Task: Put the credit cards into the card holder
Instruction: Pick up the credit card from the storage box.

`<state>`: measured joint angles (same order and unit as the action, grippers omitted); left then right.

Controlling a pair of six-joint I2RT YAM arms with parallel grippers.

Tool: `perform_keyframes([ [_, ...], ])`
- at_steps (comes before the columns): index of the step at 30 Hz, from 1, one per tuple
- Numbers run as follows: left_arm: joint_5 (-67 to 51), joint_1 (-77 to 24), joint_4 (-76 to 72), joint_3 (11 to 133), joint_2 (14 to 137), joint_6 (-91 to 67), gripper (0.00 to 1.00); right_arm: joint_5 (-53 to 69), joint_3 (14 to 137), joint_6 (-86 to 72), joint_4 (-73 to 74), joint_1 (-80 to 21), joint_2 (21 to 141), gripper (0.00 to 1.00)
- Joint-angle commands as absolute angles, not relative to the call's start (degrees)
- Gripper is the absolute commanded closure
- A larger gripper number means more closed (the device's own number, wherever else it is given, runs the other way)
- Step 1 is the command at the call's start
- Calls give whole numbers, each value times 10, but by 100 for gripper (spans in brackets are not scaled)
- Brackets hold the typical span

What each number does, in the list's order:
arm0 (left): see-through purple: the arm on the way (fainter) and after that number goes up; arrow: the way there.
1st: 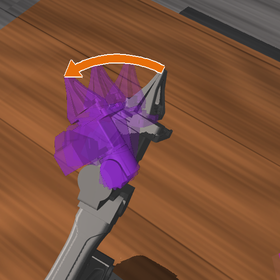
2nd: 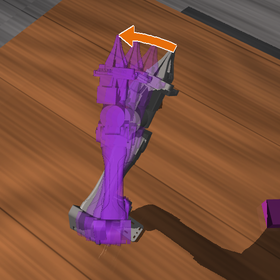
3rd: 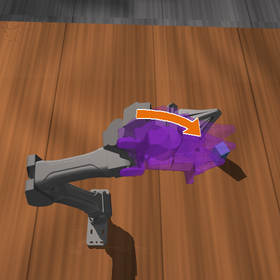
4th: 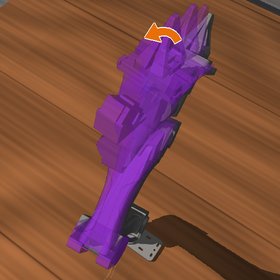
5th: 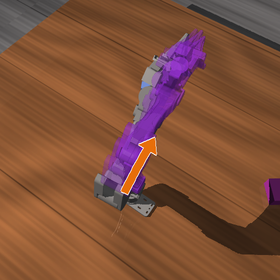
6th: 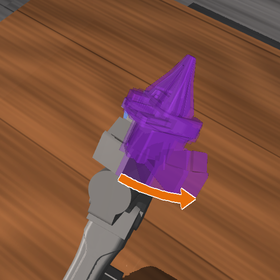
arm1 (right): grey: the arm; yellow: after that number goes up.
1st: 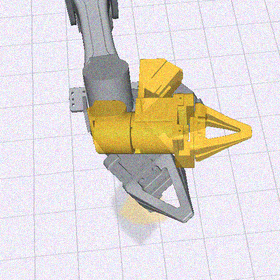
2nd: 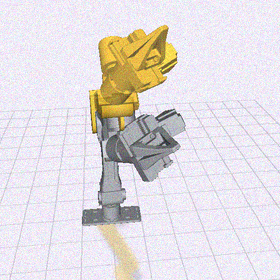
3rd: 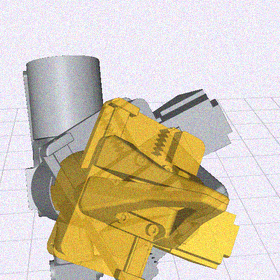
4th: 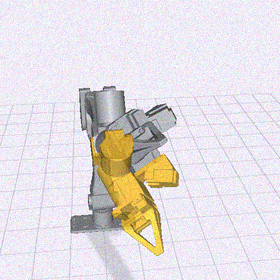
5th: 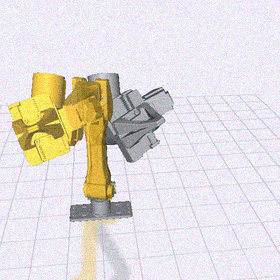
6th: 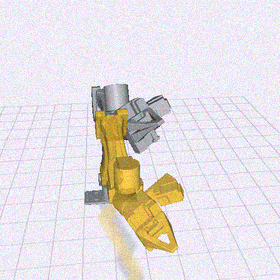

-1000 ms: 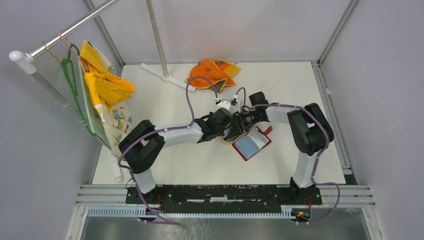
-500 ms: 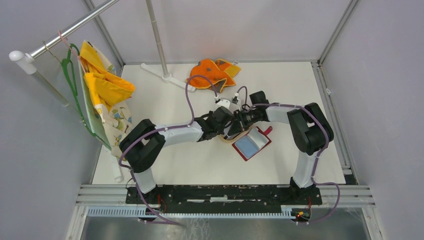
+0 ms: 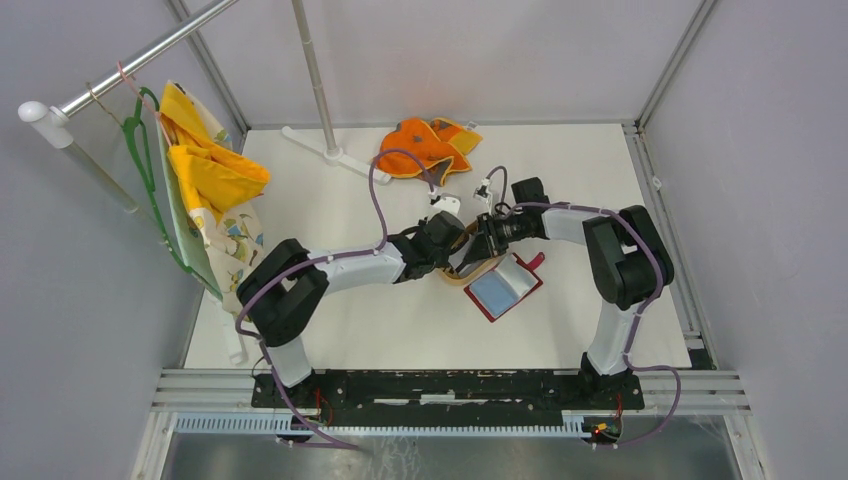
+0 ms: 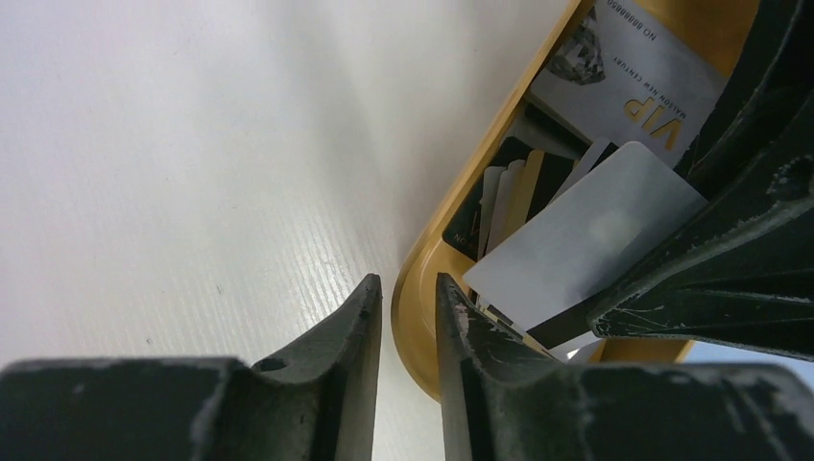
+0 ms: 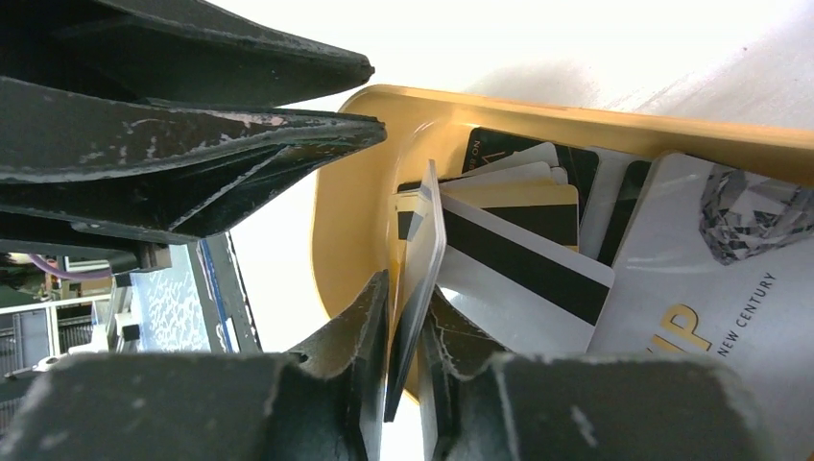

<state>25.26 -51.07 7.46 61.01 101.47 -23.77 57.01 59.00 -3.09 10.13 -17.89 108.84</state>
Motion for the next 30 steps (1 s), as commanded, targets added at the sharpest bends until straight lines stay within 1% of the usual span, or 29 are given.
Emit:
perform_keyframes([
  [1,253,-508,46,622,974,-267,66,594,606,-27,87,-172,1066,78],
  [10,246,-508,46,604,939,-272,65,584,598,-49,68,-156,1071,66],
  [13,234,-508,42,595,926,-276,65,574,587,-78,34,-156,1073,65],
  [15,225,-509,37,587,915,-280,65,574,577,-112,-16,-156,1077,65],
  [19,211,-509,20,558,885,-291,65,584,578,-126,-36,-158,1091,68],
  [21,202,-509,8,542,865,-295,65,590,572,-134,-48,-158,1090,70],
  [23,190,-509,3,526,850,-298,64,591,570,-137,-54,-158,1084,81],
  [24,185,-509,-9,520,843,-300,64,591,570,-137,-54,-158,1083,89],
  [26,177,-509,-17,510,832,-303,64,587,570,-135,-47,-158,1081,98],
  [27,175,-509,-17,505,827,-305,64,583,573,-128,-39,-158,1078,100],
  [30,173,-509,-17,489,808,-310,64,573,582,-108,-9,-155,1067,100],
])
